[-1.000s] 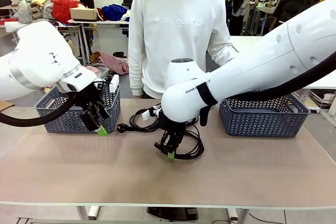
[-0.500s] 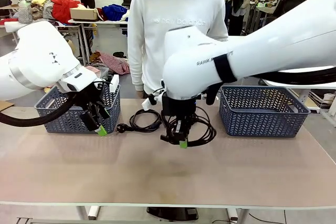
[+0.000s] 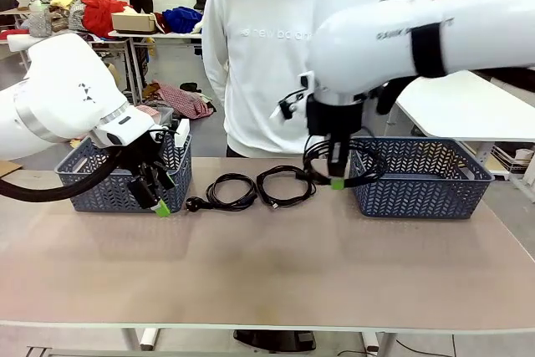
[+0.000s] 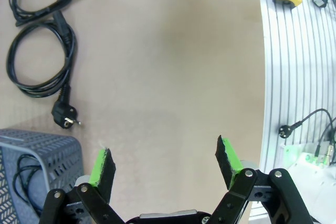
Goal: Organize the cables according to human instructions.
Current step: Pick up a bundle of cables and place it in the basket indicated by the human.
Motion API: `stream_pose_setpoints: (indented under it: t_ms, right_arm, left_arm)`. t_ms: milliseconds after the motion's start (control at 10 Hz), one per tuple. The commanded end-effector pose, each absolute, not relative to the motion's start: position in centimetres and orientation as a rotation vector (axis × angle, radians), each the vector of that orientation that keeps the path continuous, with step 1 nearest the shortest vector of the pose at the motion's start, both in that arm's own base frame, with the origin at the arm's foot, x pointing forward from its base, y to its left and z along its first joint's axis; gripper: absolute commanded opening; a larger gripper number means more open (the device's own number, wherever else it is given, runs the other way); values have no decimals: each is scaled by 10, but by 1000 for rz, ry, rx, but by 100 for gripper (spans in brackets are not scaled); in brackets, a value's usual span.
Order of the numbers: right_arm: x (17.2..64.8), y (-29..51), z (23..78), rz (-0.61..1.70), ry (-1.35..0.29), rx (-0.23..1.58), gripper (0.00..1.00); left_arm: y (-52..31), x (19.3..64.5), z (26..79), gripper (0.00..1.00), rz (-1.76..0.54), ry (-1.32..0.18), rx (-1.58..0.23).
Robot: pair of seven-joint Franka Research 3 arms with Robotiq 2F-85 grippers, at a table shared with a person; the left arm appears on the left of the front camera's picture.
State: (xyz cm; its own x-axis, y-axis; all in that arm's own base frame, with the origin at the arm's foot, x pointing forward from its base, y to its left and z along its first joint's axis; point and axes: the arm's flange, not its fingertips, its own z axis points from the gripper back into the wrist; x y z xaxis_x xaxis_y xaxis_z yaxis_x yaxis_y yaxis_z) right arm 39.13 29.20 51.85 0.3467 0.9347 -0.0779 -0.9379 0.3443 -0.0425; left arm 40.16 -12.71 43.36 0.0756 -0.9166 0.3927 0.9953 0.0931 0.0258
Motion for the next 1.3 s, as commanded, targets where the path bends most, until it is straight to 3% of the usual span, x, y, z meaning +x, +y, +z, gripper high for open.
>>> stream_pose_setpoints:
  t_ms: [0,500,900,1200]
  right_arm:
    - [400,253,527,1242,20,-113,0]
    - [451,145,534,1191,-47,-97,0]
    - [492,103,522,1129,-101,-40,0]
    - [485,101,524,1110,-62,-70,0]
  left_arm:
    - [-127,401,434,100,-1458,-350,-274]
    - [-127,401,434,100,-1458,-350,-274]
    - [-127,401,434,100,-1458,-350,-274]
    - [-127,401,434,100,-1458,-350,-274]
